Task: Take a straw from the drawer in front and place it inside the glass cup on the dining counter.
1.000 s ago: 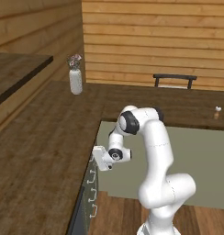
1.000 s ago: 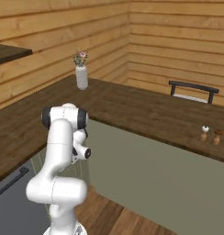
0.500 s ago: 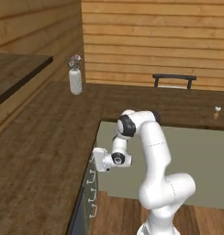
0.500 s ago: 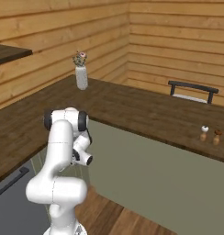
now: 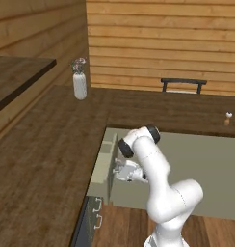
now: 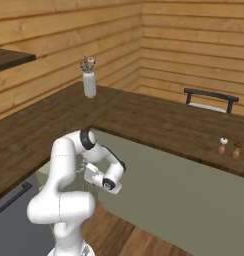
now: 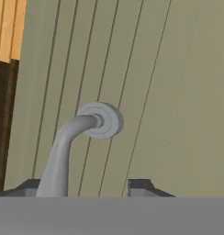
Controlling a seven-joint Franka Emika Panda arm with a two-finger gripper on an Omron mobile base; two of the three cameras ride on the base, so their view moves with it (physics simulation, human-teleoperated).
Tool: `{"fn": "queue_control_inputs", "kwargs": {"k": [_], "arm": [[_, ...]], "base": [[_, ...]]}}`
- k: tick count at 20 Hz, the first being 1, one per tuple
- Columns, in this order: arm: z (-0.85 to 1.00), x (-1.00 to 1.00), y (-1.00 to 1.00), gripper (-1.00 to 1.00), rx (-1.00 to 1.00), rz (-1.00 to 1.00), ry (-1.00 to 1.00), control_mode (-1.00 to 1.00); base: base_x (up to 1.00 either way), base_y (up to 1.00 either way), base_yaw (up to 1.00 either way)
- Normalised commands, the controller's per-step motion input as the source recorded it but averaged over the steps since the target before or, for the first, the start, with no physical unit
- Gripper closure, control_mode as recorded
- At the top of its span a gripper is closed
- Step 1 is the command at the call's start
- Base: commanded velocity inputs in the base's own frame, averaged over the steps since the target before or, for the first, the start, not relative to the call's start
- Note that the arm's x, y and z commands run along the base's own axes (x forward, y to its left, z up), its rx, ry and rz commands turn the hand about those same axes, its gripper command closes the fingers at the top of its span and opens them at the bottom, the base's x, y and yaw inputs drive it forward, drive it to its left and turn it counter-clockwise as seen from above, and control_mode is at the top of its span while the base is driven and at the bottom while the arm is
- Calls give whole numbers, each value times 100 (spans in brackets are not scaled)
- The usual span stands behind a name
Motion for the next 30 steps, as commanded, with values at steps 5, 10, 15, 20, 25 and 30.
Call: {"fn": "queue_control_inputs", "kwargs": {"k": [5, 10, 15, 20, 25, 30], "arm": [[-5, 0, 0, 100, -100, -23, 26, -100], [-4, -2, -38, 100, -100, -36, 11, -100], [0, -9, -38, 100, -100, -43, 0, -100], [-3, -6, -42, 100, -98, -45, -3, -100], [-5, 0, -86, 100, -85, -34, 0, -100], [-9, 0, -92, 100, -85, -30, 2, -100]], "base": [[0, 0, 0], [0, 0, 0], [0, 0, 0], [0, 0, 0], [0, 0, 0], [0, 0, 0]]}}
